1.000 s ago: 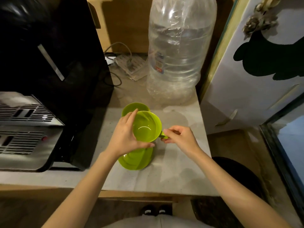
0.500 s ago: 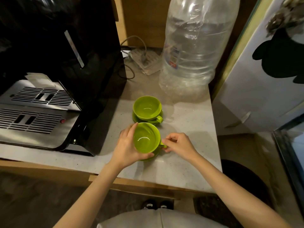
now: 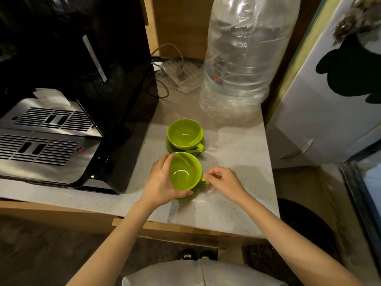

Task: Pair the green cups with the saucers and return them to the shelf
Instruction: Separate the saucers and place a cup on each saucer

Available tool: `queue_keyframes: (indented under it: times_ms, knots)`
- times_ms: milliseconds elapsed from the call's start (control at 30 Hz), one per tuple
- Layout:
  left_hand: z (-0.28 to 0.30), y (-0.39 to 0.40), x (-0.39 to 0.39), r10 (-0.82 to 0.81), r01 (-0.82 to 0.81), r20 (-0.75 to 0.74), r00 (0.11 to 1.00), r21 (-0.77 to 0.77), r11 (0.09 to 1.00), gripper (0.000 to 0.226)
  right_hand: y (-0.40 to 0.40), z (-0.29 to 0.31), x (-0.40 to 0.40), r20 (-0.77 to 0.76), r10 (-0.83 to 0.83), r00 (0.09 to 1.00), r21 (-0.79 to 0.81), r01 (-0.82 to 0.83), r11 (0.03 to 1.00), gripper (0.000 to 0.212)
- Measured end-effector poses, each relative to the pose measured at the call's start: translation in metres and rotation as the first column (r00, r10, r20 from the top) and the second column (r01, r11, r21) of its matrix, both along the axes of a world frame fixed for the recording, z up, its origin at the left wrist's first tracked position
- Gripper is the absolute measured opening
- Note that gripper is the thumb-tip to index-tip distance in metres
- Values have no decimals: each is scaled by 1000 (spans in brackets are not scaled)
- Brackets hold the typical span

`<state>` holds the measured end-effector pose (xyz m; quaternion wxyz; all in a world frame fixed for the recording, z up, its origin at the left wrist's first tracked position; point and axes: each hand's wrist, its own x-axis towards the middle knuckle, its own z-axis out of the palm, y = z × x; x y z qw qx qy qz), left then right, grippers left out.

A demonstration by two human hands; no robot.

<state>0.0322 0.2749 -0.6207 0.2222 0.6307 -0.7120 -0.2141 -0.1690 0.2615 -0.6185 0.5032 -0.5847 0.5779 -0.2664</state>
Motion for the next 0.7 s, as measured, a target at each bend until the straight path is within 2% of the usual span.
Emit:
queue_keyframes:
  times_ms: [200, 300, 400, 467, 500, 533, 600, 700]
  knots:
    - [3, 4, -1, -2, 5, -60, 998, 50, 999, 127, -3, -4, -1, 22, 17, 1000, 74, -18, 997, 11]
    - [14, 3, 3, 77, -40, -199, 977, 184, 982, 124, -11, -3, -3, 15, -34, 999, 106, 32, 994, 13]
    - [22, 1, 17, 259, -150, -350, 900, 309, 939, 100, -23, 2, -3, 40, -103, 994, 162, 95, 982, 14]
    - [19, 1, 25, 422, -295, -366, 829, 355, 887, 59, -30, 3, -3, 39, -96, 995, 208, 86, 974, 13]
    - [17, 2, 29, 486, -364, -340, 805, 365, 857, 34, -34, 3, -2, 23, -72, 997, 237, 65, 969, 12]
    - [14, 2, 31, 533, -410, -307, 789, 383, 828, 19, -37, 1, 0, 2, -37, 999, 269, 35, 962, 11]
    - [6, 1, 35, 562, -406, -274, 780, 462, 789, 22, -40, -2, 4, -27, 26, 999, 324, -16, 946, 10]
    - [2, 3, 36, 558, -274, -322, 765, 621, 734, 16, -42, -5, 10, -38, 27, 999, 336, -12, 942, 16]
